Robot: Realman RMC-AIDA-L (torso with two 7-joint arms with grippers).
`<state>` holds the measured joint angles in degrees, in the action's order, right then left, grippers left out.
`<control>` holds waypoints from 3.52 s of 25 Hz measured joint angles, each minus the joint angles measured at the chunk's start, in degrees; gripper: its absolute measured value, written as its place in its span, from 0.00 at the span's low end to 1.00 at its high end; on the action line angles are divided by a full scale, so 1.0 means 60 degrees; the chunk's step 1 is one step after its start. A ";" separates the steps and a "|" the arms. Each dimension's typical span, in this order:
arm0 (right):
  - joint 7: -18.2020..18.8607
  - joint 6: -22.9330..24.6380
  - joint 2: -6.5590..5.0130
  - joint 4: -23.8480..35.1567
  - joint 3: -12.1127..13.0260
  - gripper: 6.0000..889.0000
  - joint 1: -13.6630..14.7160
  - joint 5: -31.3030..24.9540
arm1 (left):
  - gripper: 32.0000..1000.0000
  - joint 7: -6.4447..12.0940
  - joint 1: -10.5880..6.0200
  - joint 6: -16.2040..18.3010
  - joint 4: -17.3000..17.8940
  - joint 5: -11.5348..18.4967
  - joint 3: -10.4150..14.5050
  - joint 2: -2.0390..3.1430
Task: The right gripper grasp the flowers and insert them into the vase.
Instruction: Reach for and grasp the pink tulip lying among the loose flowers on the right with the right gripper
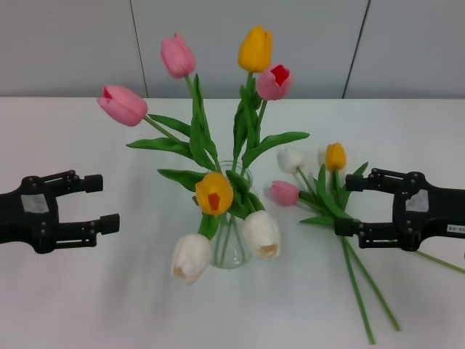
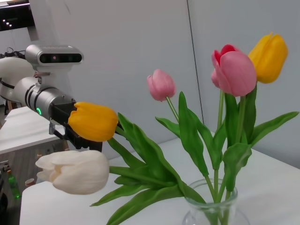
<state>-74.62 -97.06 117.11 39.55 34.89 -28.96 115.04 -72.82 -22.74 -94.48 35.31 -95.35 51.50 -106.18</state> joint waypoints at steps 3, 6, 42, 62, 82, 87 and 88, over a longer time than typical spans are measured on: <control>0.0000 0.0003 0.0009 0.0000 0.0000 0.96 -0.0004 0.0000 | 0.88 -0.0002 0.0003 -0.0001 0.0004 0.0010 0.0000 0.0001; 0.0000 0.0005 0.0023 0.0000 0.0000 0.96 -0.0008 0.0000 | 0.88 -0.0005 -0.0017 -0.0012 0.0004 0.0008 0.0000 -0.0019; -0.5931 0.3803 -0.0532 -0.0407 0.0117 0.89 -0.3070 0.5956 | 0.88 0.0111 -0.0050 0.0111 -0.0023 0.0003 -0.0001 -0.0335; -0.6362 0.6729 0.0219 -0.2876 0.0837 0.84 -0.4118 0.7995 | 0.88 0.0111 -0.0296 0.0131 -0.0019 -0.0018 -0.0008 -0.0345; -0.6271 0.7433 0.0264 -0.3457 0.0832 0.80 -0.4065 0.7916 | 0.88 0.0111 -0.0283 0.0220 -0.0055 -0.0016 0.0001 -0.0366; -0.6270 0.7445 0.0270 -0.3458 0.0836 0.78 -0.4044 0.7917 | 0.88 0.0111 -0.0284 0.0236 -0.0069 -0.0016 0.0001 -0.0365; -0.6269 0.7446 0.0271 -0.3458 0.0837 0.78 -0.4041 0.7918 | 0.88 0.0111 -0.0283 0.0236 -0.0070 -0.0016 0.0000 -0.0365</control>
<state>-112.23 -52.38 118.74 18.80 39.91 -53.21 162.55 -72.16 -24.44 -93.06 34.89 -95.45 51.50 -108.37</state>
